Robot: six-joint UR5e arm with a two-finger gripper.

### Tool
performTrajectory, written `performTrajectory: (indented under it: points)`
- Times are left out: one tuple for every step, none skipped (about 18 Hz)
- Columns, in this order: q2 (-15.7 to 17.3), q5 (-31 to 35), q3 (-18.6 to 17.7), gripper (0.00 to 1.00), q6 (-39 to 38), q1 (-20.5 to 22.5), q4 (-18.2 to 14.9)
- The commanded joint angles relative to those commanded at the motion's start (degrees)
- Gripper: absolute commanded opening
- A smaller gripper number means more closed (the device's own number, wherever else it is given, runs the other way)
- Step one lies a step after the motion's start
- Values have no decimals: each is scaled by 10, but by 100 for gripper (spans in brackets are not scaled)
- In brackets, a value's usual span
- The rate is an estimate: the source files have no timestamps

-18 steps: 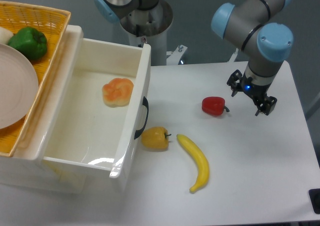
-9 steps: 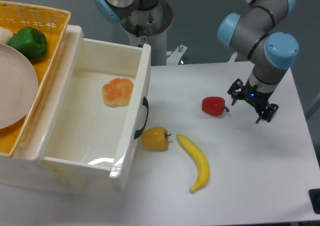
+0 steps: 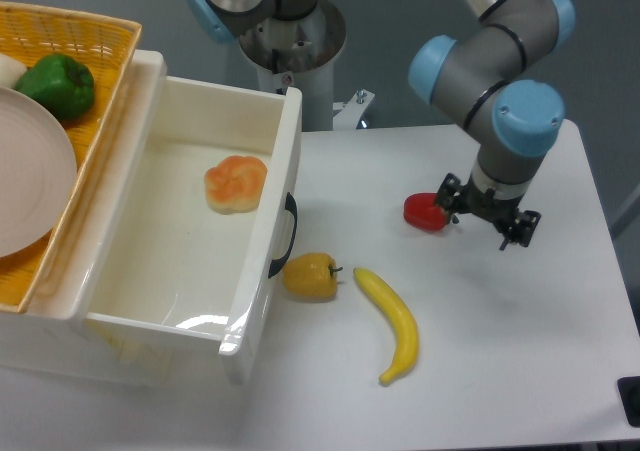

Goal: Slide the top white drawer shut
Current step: 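Move the gripper from beside the red pepper toward the open drawer's front panel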

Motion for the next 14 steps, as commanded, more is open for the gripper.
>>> performTrajectory:
  points:
    - [0, -26, -2, 75, -24, -5, -3]
    - [0, -50, -2, 72, -51, -8, -4]
    - [2, -71, -2, 65, -80, -10, -5]
    - [4, -84, -3, 62, -100, -12, -6]
    - [7, -89, -3, 62, -108, -19, -10]
    - [9, -89, -3, 56, -112, -26, -16]
    - [11, -90, -3, 51, -118, -27, -25]
    - [18, -91, -3, 48, -123, -28, -34]
    - [23, -98, -3, 46, -125, -29, -43]
    - [31, -108, -3, 42, -125, -29, -54]
    - [39, -120, -3, 39, -126, -28, -65]
    - [49, -128, -3, 34, -125, -27, -76]
    - [54, -138, -3, 27, -125, -26, -86]
    - [55, -143, -3, 23, -125, -26, -91]
